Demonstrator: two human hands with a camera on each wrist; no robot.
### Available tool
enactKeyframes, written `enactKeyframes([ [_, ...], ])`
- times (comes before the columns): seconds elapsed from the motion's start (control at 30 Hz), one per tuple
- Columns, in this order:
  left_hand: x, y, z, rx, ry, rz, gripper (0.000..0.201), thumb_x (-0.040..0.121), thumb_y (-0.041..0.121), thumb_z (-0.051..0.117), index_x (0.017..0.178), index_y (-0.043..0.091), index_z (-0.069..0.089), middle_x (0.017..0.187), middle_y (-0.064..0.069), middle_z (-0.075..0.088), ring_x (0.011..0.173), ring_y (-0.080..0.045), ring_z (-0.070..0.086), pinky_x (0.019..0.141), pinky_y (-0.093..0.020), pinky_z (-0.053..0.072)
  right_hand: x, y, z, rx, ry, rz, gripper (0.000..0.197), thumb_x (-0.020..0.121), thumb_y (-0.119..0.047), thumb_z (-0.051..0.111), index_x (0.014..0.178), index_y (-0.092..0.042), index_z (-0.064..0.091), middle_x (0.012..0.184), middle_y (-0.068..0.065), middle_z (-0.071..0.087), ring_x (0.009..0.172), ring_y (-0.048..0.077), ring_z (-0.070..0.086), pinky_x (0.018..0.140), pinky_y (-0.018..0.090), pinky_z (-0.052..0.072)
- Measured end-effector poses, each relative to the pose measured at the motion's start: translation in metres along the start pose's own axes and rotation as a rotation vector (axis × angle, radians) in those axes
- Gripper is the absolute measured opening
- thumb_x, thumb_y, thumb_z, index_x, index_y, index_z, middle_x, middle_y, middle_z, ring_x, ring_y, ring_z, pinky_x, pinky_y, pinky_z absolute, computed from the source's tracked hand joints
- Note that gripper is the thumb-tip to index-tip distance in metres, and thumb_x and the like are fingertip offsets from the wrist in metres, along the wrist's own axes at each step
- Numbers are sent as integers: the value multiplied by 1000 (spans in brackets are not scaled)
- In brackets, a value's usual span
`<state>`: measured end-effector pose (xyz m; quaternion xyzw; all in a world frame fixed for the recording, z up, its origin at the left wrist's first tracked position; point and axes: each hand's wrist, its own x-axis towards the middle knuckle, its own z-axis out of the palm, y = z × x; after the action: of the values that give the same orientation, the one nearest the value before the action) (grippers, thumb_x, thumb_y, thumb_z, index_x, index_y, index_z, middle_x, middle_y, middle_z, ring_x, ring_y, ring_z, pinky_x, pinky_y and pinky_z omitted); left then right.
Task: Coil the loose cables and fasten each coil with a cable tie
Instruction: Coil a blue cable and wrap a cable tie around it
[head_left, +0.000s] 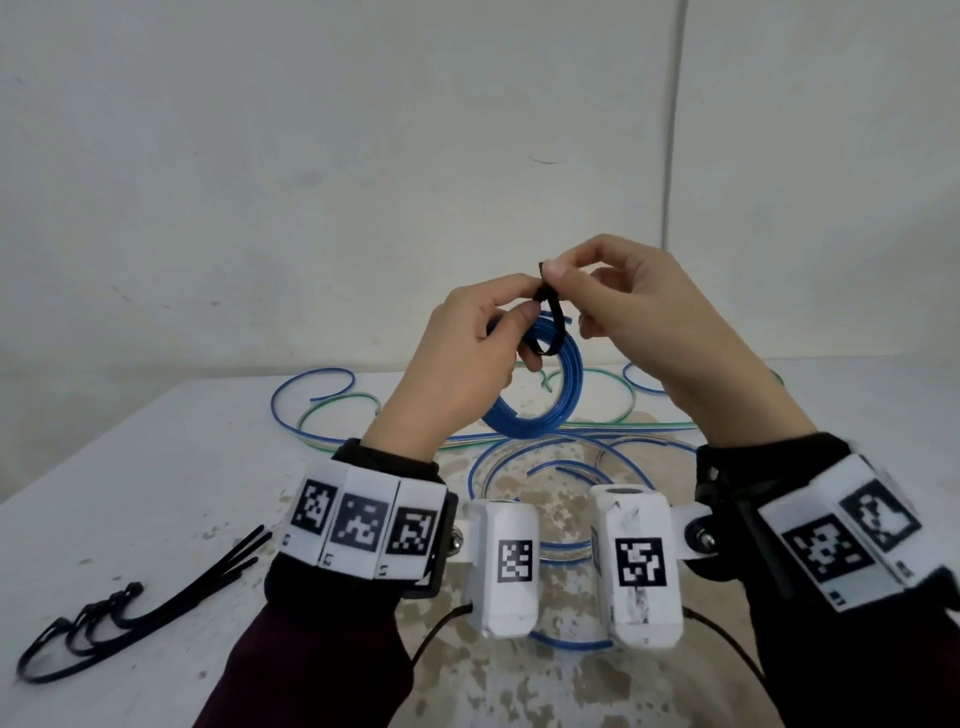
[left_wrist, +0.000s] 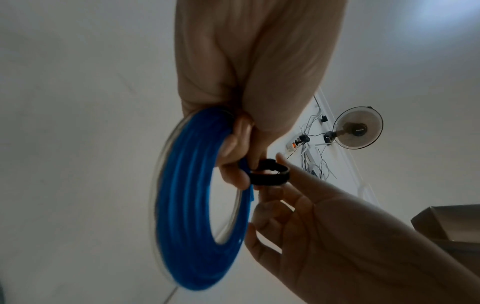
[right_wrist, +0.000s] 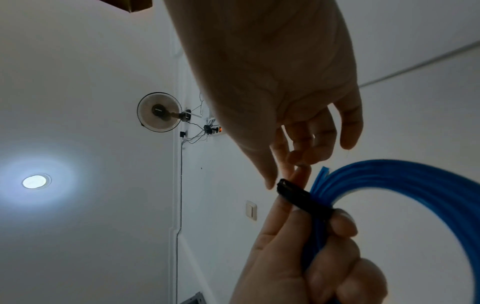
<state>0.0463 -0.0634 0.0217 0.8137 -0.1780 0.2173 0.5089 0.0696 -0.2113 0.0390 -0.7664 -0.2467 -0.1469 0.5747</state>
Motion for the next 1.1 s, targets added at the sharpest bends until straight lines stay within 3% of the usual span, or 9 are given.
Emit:
enactKeyframes([
  [0.2,-2,2,-2,-14,-184,-18,27,100,13,43,106,24,67,57,-4,58,47,-17,32,50,-27,33,-1,1,-10,61,-33,19,15,85,-17,68,73,-20,60,71,-3,58,56,2,44,54,8,36],
  [0.33,-8,11,3,-102,-357,-25,29,103,10,37,112,12,65,58,-4,50,42,-11,29,48,-20,33,4,3,-24,145,133,36,24,86,-14,66,68,-23,53,73,-7,55,62,5,48,62,18,38],
  [0.47,-10,18,5,-157,-425,-15,32,103,13,34,115,6,64,62,-6,46,42,-5,29,51,-19,35,3,5,-23,141,323,-17,25,88,-14,65,70,-23,50,74,-7,54,66,13,47,67,24,40],
  [0.57,-11,20,0,-192,-411,-34,33,104,14,35,114,5,64,62,-5,43,45,-7,28,50,-19,33,1,-3,-15,208,336,-33,18,92,-16,60,76,-20,52,76,-5,55,62,10,52,58,24,47],
  [0.73,-8,15,-10,-240,-341,-62,32,103,13,35,114,-3,60,60,-2,45,46,-7,31,50,-20,34,-7,-11,-14,212,-143,112,15,92,-18,59,79,-12,60,66,-5,61,60,7,59,57,18,50],
  [0.83,-6,9,-7,-230,-279,-129,25,103,14,36,106,7,60,59,-4,45,39,-6,29,48,-19,33,-8,-9,-10,118,-64,19,17,90,-13,63,74,-8,59,75,10,64,67,12,61,58,20,53],
  [0.9,-5,6,-4,-249,-220,-189,21,103,14,37,103,10,57,56,-3,46,37,-6,27,45,-19,32,-7,-9,-7,74,-32,-36,17,87,-11,67,72,-7,60,79,18,67,70,14,63,64,27,58],
  [0.97,-4,4,-3,-270,-178,-209,19,103,14,38,102,11,57,54,-2,45,38,-7,26,44,-19,30,-6,-9,-4,26,-23,-79,16,85,-13,69,71,-9,63,76,15,69,70,14,63,68,30,57],
  [1.1,-5,9,-4,-229,-193,-131,28,104,13,35,108,10,62,58,-4,43,48,-16,28,47,-21,30,-4,-6,-1,29,71,-109,19,85,-14,69,68,-15,62,63,0,63,59,6,61,57,20,53],
])
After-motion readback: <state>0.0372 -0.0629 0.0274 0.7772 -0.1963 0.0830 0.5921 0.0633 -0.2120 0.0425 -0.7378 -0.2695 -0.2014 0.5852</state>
